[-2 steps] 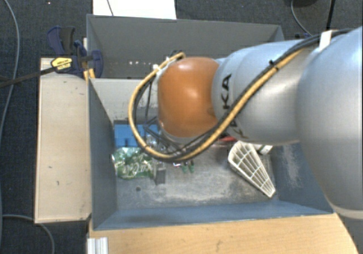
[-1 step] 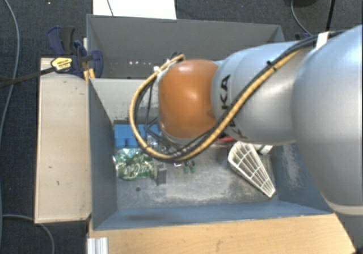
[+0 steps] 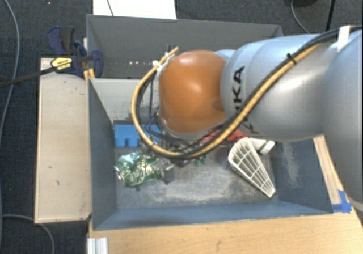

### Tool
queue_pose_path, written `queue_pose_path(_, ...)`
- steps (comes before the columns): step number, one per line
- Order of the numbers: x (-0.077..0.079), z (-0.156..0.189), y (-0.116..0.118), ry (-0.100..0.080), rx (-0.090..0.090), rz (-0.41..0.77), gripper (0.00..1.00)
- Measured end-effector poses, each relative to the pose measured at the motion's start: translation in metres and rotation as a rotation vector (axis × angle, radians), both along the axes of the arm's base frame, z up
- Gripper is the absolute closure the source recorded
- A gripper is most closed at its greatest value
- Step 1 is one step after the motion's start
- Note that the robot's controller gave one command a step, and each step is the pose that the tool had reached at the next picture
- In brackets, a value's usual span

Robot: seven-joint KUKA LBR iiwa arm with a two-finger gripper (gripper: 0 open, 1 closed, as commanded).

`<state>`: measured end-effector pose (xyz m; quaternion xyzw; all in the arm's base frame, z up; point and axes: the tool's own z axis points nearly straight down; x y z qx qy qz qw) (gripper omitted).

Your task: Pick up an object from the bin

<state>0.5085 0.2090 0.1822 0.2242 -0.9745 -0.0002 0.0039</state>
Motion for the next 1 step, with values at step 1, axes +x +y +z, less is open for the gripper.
queue_pose_path(1,0.0034,0.0633,0.0111,-0.01,0.004,0.016,1.0)
